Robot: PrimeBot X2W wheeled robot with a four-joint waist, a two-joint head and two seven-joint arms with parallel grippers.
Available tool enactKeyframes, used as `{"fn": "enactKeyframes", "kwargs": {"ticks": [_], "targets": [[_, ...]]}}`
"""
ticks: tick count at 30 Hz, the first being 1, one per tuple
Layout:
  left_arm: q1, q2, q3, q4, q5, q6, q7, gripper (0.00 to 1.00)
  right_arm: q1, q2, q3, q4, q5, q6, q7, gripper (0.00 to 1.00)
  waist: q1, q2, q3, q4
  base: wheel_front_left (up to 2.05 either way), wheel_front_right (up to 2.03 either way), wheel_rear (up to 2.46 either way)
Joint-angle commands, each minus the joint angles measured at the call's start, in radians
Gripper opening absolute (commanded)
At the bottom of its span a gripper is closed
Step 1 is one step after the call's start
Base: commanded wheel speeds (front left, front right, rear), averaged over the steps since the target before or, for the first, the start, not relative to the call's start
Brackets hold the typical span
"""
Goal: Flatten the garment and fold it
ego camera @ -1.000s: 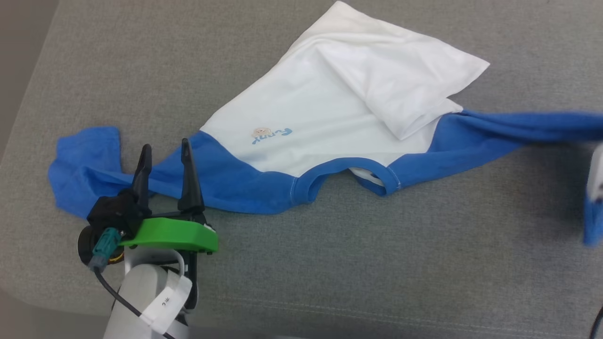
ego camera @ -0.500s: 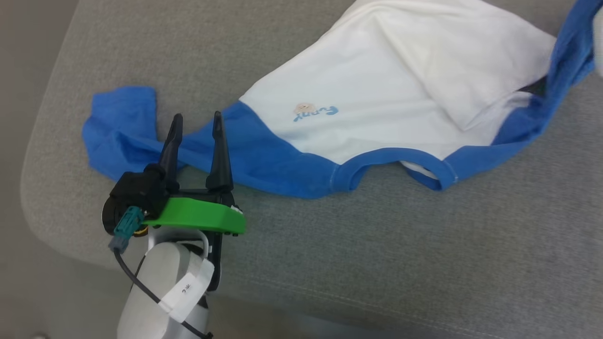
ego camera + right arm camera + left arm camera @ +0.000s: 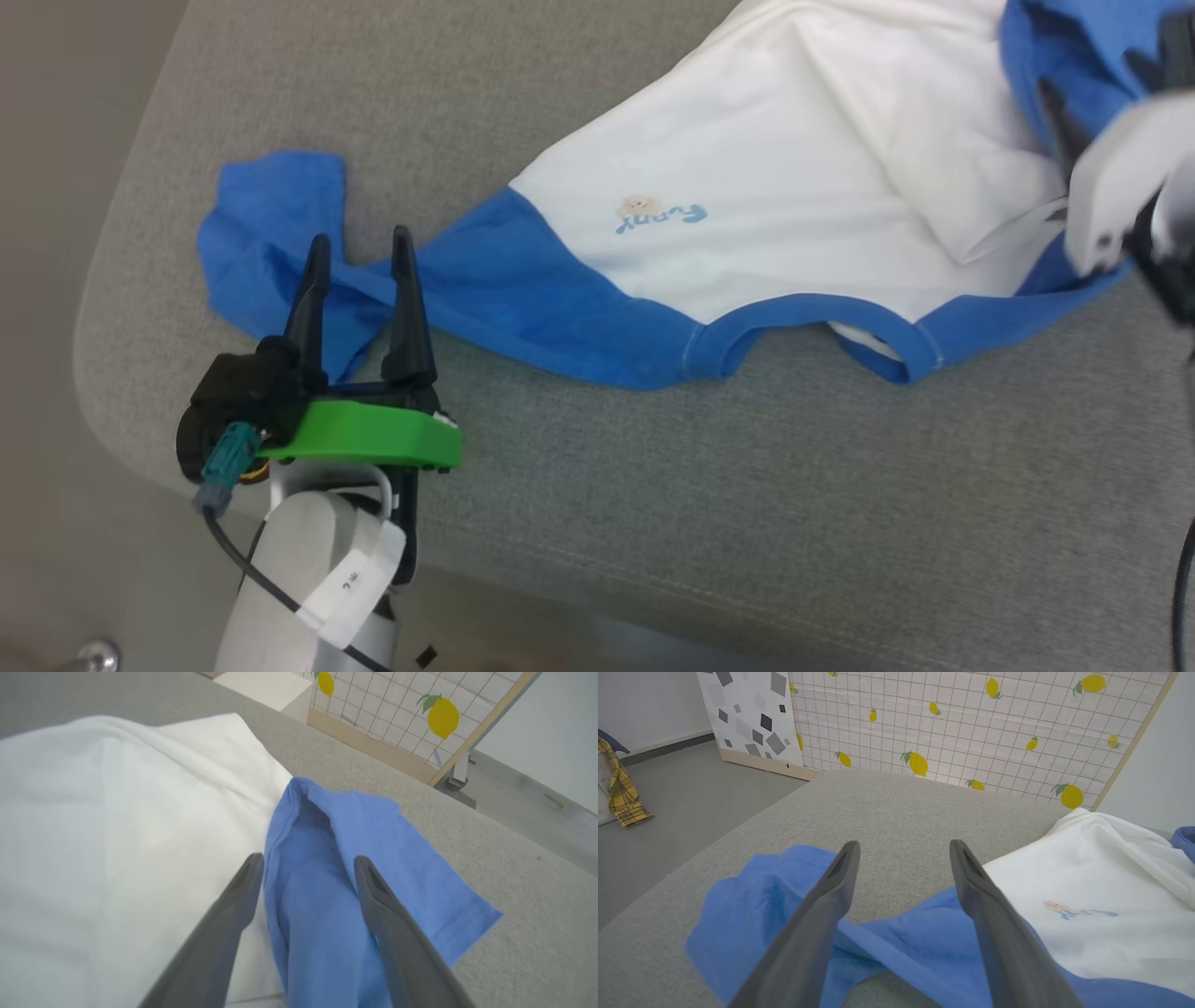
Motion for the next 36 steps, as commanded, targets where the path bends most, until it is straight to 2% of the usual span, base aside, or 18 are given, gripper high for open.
{"fn": "enactKeyframes", "kwargs": {"ticks": [1,7,10,15,22,28,29,30,32,33,36], "targets": [[0.014,-0.002,0.011,-0.003,0.009,-0.004,-0.004,1.00,0.064,0.038,-0.044,-0.052,0.014,-0.002,-0.029,1.00,-0.0002,0.0000,-0.066,-0.056,0.00,0.00,0.00],[0.039,-0.002,0.033,-0.005,0.023,-0.020,-0.004,1.00,0.327,0.263,-0.278,-0.246,-0.003,-0.002,-0.105,1.00,-0.0002,0.0000,-0.119,-0.080,0.00,0.00,0.00],[0.040,-0.002,0.036,-0.003,0.028,-0.029,-0.004,1.00,0.393,0.324,-0.360,-0.271,-0.036,-0.002,-0.115,1.00,-0.0002,0.0000,-0.124,-0.081,0.00,0.00,0.00],[0.045,-0.002,0.031,-0.007,0.034,-0.033,-0.004,1.00,0.378,0.347,-0.460,-0.199,-0.085,-0.002,-0.100,1.00,-0.0002,0.0000,-0.114,-0.060,0.00,0.00,0.00],[0.039,-0.002,0.028,-0.009,0.023,-0.026,-0.004,1.00,0.254,0.348,-0.477,-0.048,-0.138,-0.002,-0.045,1.00,-0.0002,0.0000,-0.077,-0.026,0.00,0.00,0.00],[0.032,-0.002,0.019,-0.006,0.011,-0.021,-0.004,1.00,0.183,0.348,-0.504,0.051,-0.295,-0.002,0.088,1.00,-0.0002,0.0000,-0.057,-0.005,0.00,0.00,0.00],[0.031,-0.002,0.017,-0.004,0.007,-0.020,-0.004,1.00,0.182,0.348,-0.505,0.060,-0.330,-0.002,0.124,0.95,-0.0002,0.0000,-0.057,-0.003,0.00,0.00,0.00],[0.031,-0.002,0.016,-0.003,0.005,-0.019,-0.004,1.00,0.183,0.348,-0.508,0.066,-0.348,-0.002,0.155,0.46,-0.0002,0.0000,-0.057,-0.002,0.00,0.00,0.00],[0.032,-0.002,0.014,0.001,0.003,-0.017,-0.004,1.00,0.188,0.348,-0.504,0.065,-0.361,-0.002,0.206,0.03,-0.0002,0.0000,-0.063,-0.002,0.00,0.00,0.00],[0.034,-0.002,0.015,0.004,0.002,-0.017,-0.004,1.00,0.195,0.348,-0.504,0.053,-0.364,-0.002,0.216,0.00,-0.0002,0.0000,-0.069,-0.005,0.00,0.00,0.00],[0.040,-0.002,0.020,0.013,0.004,-0.017,-0.004,1.00,0.224,0.348,-0.525,-0.003,-0.362,-0.002,0.196,0.00,-0.0002,0.0000,-0.091,-0.014,0.00,0.00,0.00]]}}
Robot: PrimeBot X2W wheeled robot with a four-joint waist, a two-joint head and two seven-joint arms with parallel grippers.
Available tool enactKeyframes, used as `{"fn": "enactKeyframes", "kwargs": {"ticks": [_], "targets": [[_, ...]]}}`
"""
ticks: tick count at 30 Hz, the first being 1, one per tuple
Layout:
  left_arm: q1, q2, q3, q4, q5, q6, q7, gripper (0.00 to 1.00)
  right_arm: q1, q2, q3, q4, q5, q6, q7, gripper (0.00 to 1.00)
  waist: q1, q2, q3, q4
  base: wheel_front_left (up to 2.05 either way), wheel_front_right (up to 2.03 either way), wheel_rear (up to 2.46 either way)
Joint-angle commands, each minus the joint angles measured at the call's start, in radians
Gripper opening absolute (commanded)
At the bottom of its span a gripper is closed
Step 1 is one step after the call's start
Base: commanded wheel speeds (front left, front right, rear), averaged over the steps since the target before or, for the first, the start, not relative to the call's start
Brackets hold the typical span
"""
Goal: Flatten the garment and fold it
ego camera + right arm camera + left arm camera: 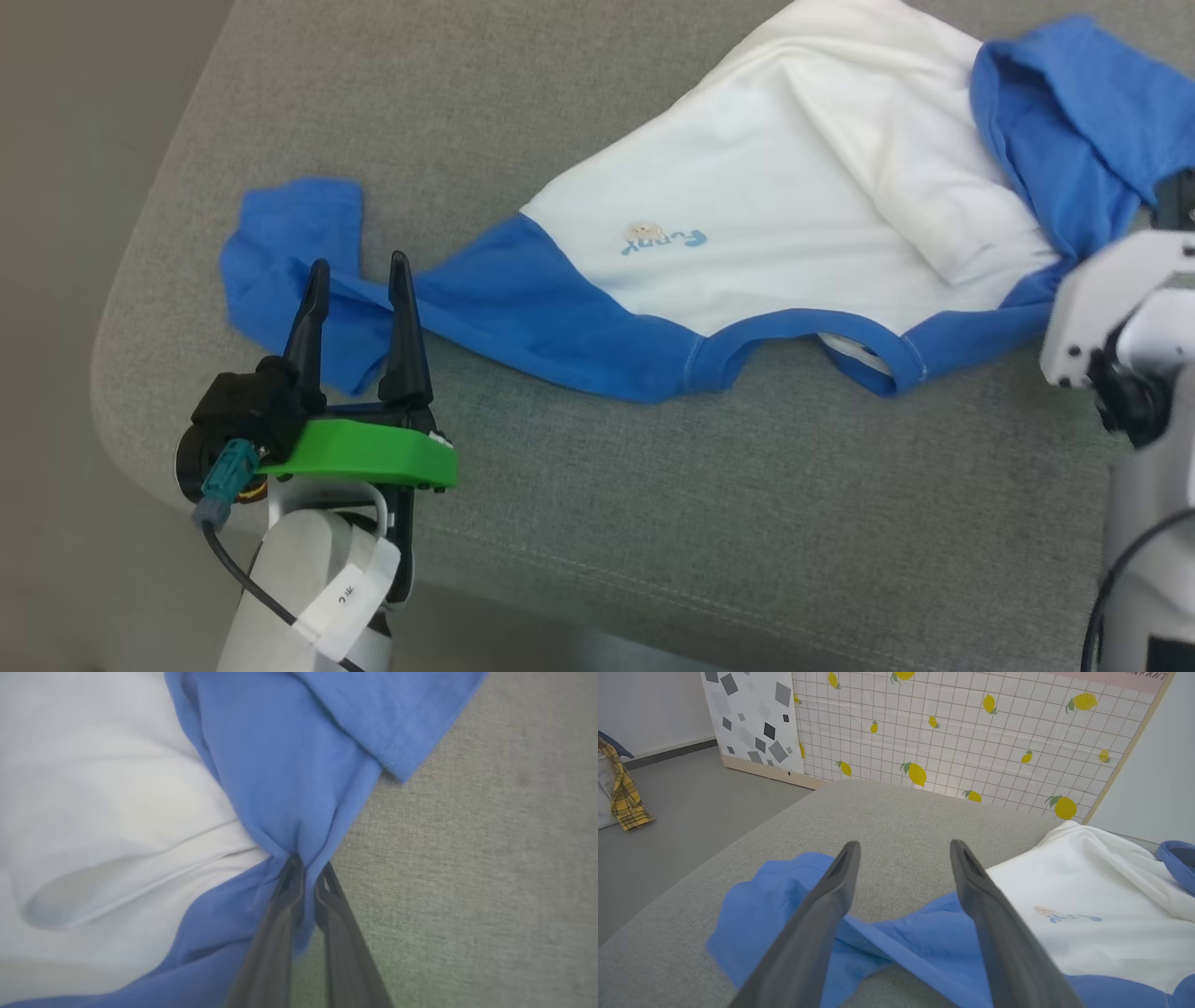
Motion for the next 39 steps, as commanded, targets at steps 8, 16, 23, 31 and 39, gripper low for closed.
{"fn": "enactKeyframes", "kwargs": {"ticks": [8,16,23,31,39], "targets": [[0.049,-0.002,0.018,0.012,0.022,-0.001,-0.004,1.00,0.259,-0.008,-0.145,-0.238,0.057,-0.002,-0.026,0.00,0.0000,0.0000,-0.107,-0.066,0.00,0.00,0.00],[0.087,-0.002,0.032,0.024,0.036,-0.017,-0.004,1.00,0.451,-0.008,-0.269,-0.317,0.233,-0.002,-0.013,0.00,0.0000,0.0000,-0.154,-0.132,0.00,0.00,0.00],[0.104,-0.002,-0.005,0.043,0.031,-0.034,-0.004,1.00,0.501,-0.008,-0.211,-0.231,0.350,-0.002,-0.168,1.00,0.0000,0.0000,-0.182,-0.161,0.00,0.00,0.00],[0.089,-0.002,-0.157,0.100,-0.116,-0.046,0.053,1.00,0.548,-0.008,-0.050,-0.270,0.356,-0.002,-0.382,1.00,0.0000,0.0000,-0.204,-0.201,0.00,0.00,0.00],[0.006,-0.002,-0.271,0.159,-0.295,0.051,0.326,1.00,0.572,-0.008,0.061,-0.340,0.384,-0.002,-0.406,1.00,0.0000,0.0000,-0.191,-0.284,0.00,0.00,0.00]]}}
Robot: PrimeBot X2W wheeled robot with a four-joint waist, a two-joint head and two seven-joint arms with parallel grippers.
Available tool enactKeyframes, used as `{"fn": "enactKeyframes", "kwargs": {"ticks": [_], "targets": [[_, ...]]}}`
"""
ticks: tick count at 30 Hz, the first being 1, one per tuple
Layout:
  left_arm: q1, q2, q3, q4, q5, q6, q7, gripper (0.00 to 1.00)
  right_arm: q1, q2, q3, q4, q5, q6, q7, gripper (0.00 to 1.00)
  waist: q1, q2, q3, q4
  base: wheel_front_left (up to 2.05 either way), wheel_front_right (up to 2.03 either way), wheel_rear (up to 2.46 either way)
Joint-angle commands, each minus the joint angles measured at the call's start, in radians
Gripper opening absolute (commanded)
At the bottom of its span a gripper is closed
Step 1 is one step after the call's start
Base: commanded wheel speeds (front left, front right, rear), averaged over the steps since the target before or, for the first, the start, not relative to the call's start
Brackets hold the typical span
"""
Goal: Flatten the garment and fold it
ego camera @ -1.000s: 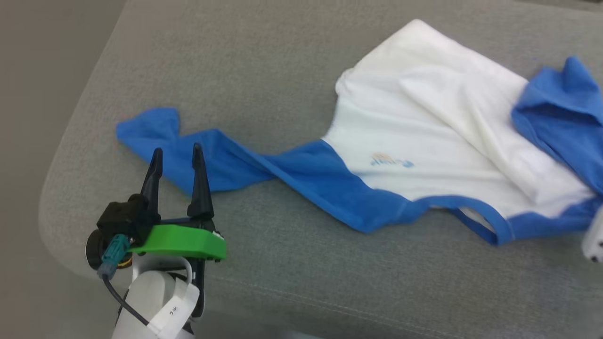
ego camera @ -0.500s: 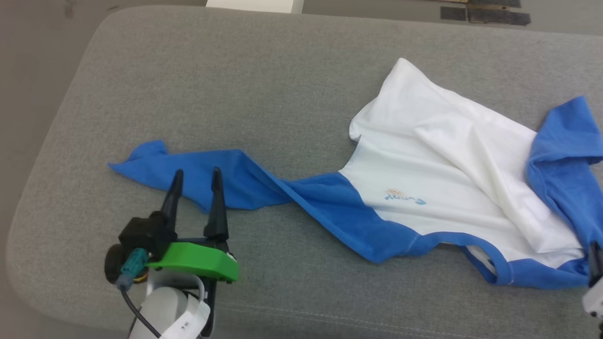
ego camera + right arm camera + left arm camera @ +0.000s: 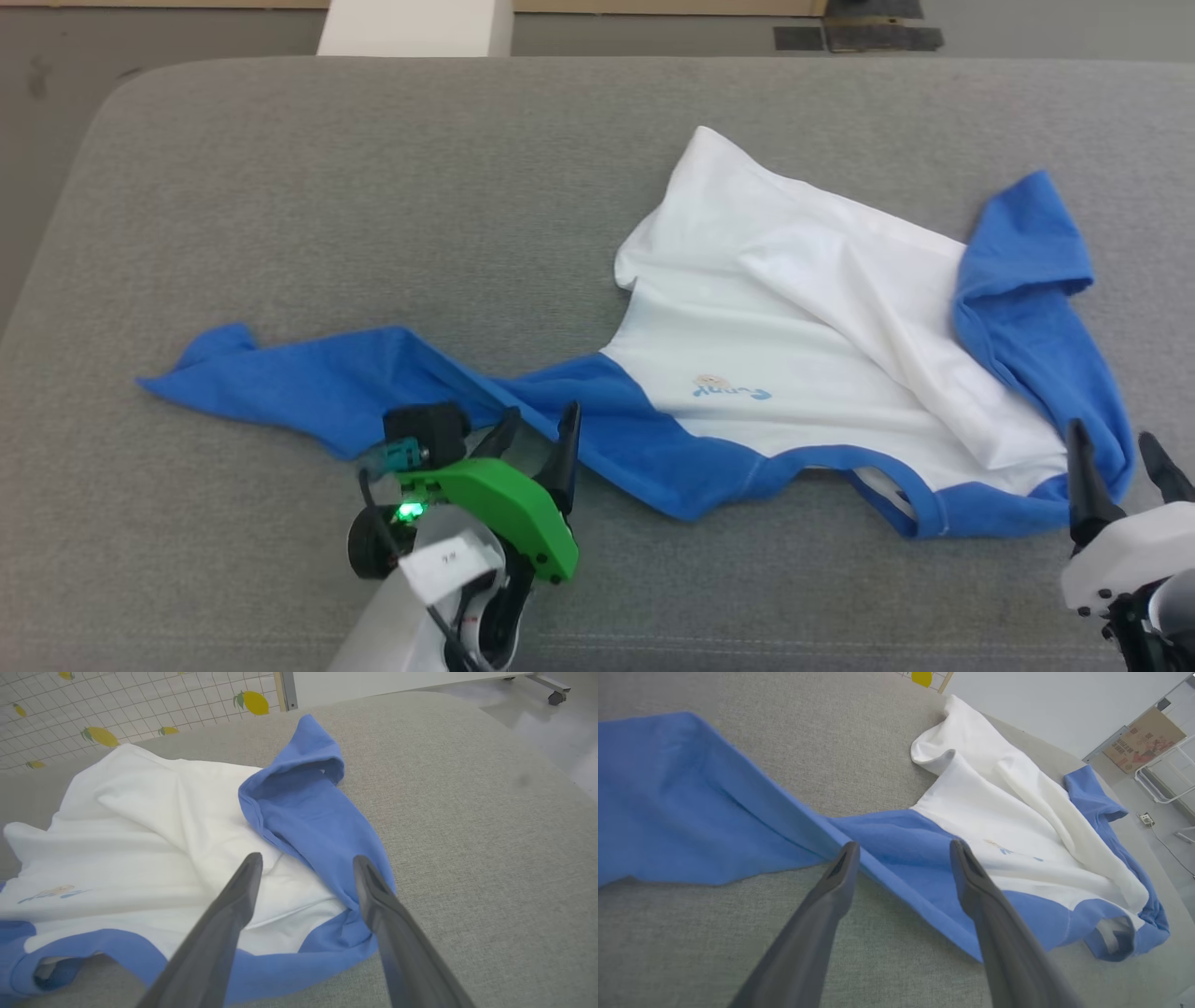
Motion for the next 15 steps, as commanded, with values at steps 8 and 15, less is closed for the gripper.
{"fn": "enactKeyframes", "kwargs": {"ticks": [8,15], "targets": [[-0.037,0.024,0.004,0.031,-0.034,0.069,0.147,1.00,0.003,-0.002,0.055,-0.052,0.026,-0.002,-0.001,1.00,0.0000,-0.0001,0.030,-0.075,0.00,0.00,0.00],[-0.025,0.065,0.004,0.039,0.005,0.148,0.203,1.00,0.008,-0.002,0.062,-0.055,0.037,-0.002,0.000,1.00,0.0000,-0.0001,0.045,-0.090,0.00,0.00,0.00]]}}
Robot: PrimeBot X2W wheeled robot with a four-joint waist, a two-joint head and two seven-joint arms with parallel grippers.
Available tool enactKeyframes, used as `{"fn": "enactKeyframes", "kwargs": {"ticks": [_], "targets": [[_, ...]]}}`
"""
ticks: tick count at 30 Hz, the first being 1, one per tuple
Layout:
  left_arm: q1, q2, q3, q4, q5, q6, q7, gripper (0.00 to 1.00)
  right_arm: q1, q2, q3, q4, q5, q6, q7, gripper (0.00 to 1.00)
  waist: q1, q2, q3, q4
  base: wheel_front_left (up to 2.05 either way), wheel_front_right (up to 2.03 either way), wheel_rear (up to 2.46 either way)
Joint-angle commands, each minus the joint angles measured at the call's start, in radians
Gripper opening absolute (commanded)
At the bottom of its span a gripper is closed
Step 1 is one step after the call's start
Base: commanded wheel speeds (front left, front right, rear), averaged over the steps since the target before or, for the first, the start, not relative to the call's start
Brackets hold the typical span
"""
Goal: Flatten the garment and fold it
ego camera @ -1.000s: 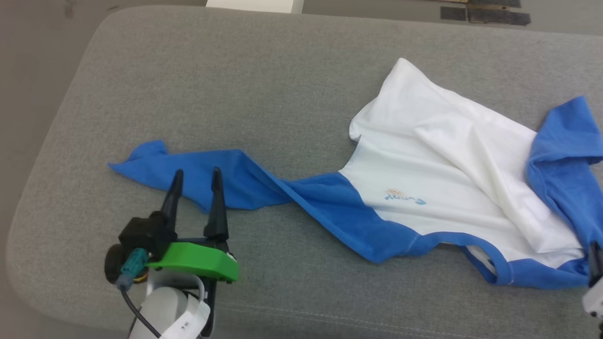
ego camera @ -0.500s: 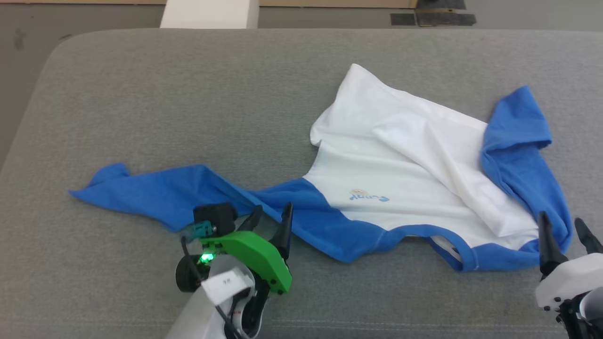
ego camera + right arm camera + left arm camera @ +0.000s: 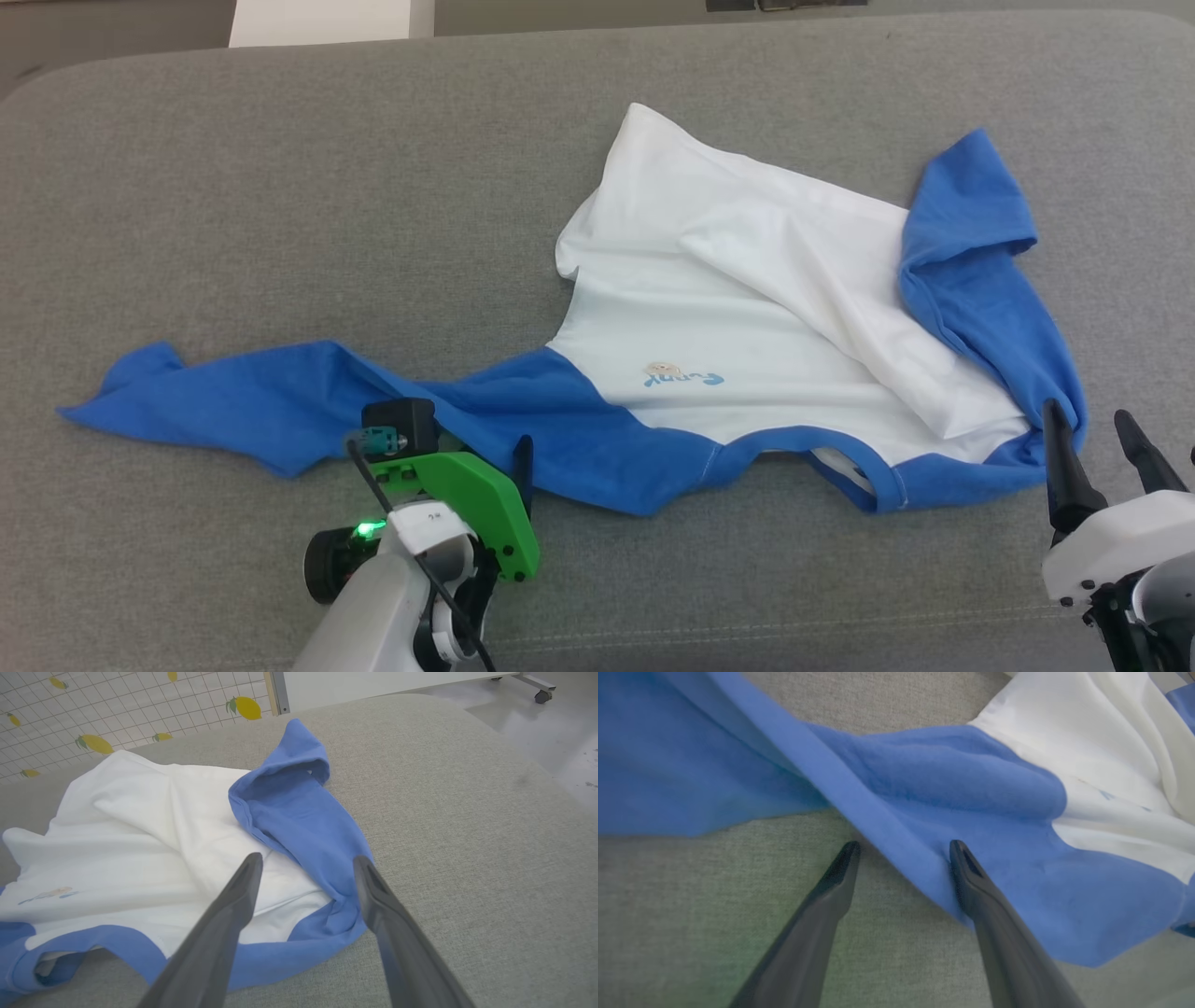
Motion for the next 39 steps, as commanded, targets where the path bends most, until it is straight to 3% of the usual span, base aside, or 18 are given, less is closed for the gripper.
{"fn": "enactKeyframes", "kwargs": {"ticks": [1,4,5,7,14,22,34,39], "targets": [[0.004,0.011,0.002,-0.004,0.013,0.008,0.006,1.00,0.008,-0.001,0.002,-0.003,0.010,-0.002,-0.001,1.00,0.0000,-0.0001,0.005,-0.003,0.00,0.00,0.00],[0.010,0.012,0.008,-0.023,-0.001,0.001,0.001,1.00,0.006,-0.001,0.002,-0.003,0.012,-0.002,-0.002,1.00,0.0000,-0.0001,0.010,-0.001,0.00,0.00,0.00],[0.009,0.016,0.006,-0.029,0.003,-0.002,-0.005,0.88,0.005,-0.001,0.002,-0.002,0.012,-0.002,-0.002,1.00,0.0000,-0.0001,0.011,0.000,0.00,0.00,0.00],[0.003,0.021,0.007,-0.037,0.010,-0.006,-0.025,0.02,0.003,-0.001,0.004,-0.001,0.013,-0.002,-0.002,1.00,0.0000,-0.0001,0.012,0.002,0.00,0.00,0.00],[0.016,0.043,-0.008,-0.031,0.018,-0.014,-0.016,0.00,0.006,-0.001,-0.005,0.008,0.012,-0.002,0.006,1.00,0.0000,-0.0001,0.002,0.007,0.00,0.00,0.00],[0.088,0.070,0.031,-0.067,0.011,0.007,-0.080,0.00,0.021,-0.001,-0.110,0.105,0.009,-0.002,0.058,1.00,0.0000,-0.0001,-0.009,0.020,0.00,0.00,0.00],[0.112,0.079,0.043,-0.105,0.003,0.018,-0.106,0.00,-0.065,-0.001,-0.071,0.242,0.032,-0.002,0.099,1.00,0.0000,-0.0001,0.015,0.050,0.00,0.00,0.00],[0.108,0.080,0.038,-0.101,-0.001,0.013,-0.107,0.00,-0.091,-0.001,-0.071,0.293,-0.020,-0.002,0.186,1.00,0.0000,-0.0001,0.024,0.060,0.00,0.00,0.00]]}}
